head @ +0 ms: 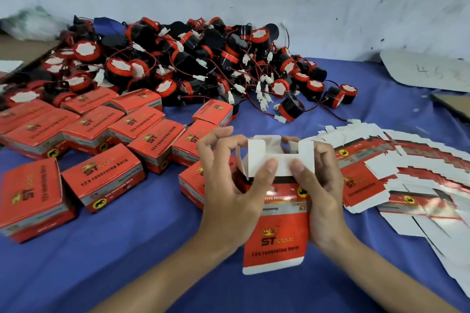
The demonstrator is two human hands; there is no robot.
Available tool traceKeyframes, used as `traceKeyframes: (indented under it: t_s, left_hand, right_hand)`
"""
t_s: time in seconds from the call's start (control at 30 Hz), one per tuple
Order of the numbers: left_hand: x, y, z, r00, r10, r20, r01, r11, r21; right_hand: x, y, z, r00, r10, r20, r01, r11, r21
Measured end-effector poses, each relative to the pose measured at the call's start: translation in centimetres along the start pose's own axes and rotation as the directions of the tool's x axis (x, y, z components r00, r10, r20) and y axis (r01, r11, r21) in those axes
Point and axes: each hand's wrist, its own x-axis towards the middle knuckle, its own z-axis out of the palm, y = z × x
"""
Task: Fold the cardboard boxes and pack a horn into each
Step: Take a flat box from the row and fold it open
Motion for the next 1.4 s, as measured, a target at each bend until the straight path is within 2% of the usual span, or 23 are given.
traceKeyframes:
  t_s: [0.13, 0.27, 0.4, 0.5, 0.63, 0.83, 0.97, 1.03, 1.13, 1.23, 1.4]
  left_hand:
    - [-0.1, -0.1, -0.1, 0.998, -0.064, 0.022, 0.065, 0.996, -0.060]
    - [0.1, -0.2, 0.0, 0.995, -0.101, 0.013, 0.102, 0.991, -0.091]
    - [-0.1, -0.3, -0.2, 0.985, -0.168, 0.024, 0.170, 0.968, -0.184]
    - [-0.5, -0.4, 0.0, 0.992, -0.126, 0.023, 0.128, 0.983, -0.129]
    - [-0.7, -0.2, 0.3, 0.971, -0.239, 0.020, 0.237, 0.942, -0.239]
    - [-1.1, 0.3, 0.3, 0.977, -0.209, -0.038, 0.199, 0.964, -0.178]
    - [-1.0, 0.7, 0.1, 0.981, -0.170, -0.097, 0.154, 0.976, -0.154]
    - [-1.0, 0.8, 0.0, 0.990, -0.102, -0.100, 0.090, 0.989, -0.115]
    - [-0.9, 0.8, 0.0, 0.996, -0.007, -0.085, 0.003, 0.999, -0.048]
    - [-1.0, 0.5, 0.2, 0.993, -0.059, -0.104, 0.051, 0.996, -0.073]
    - [-1.2, 0.0, 0.3, 0.989, -0.098, -0.108, 0.087, 0.991, -0.097]
  right_hand:
    - [0.0, 0.4, 0.3, 0.998, 0.049, -0.037, -0.049, 0.999, 0.012]
    - [0.0, 0.5, 0.5, 0.994, 0.011, -0.110, -0.016, 0.999, -0.044]
    - [-0.1, 0.3, 0.6, 0.996, -0.069, -0.061, 0.065, 0.995, -0.074]
    - [-0.3, 0.2, 0.7, 0.993, -0.114, -0.034, 0.112, 0.993, -0.046]
    - [-0.2, 0.1, 0.5, 0.993, -0.112, -0.035, 0.111, 0.993, -0.026]
    - [-0.3, 0.6, 0.0, 0.992, -0.123, -0.041, 0.119, 0.989, -0.086]
    - [-0.2, 0.4, 0.2, 0.980, -0.200, -0.001, 0.199, 0.975, -0.099]
    - [-0.2, 0.4, 0.1, 0.973, -0.227, 0.027, 0.229, 0.968, -0.107]
    - [-0.2, 0.4, 0.0, 0.987, -0.160, 0.034, 0.162, 0.983, -0.090]
    - [-0.2, 0.6, 0.0, 0.995, -0.096, 0.028, 0.098, 0.989, -0.108]
    - [-0.4, 0.7, -0.1, 0.996, -0.065, 0.055, 0.074, 0.981, -0.177]
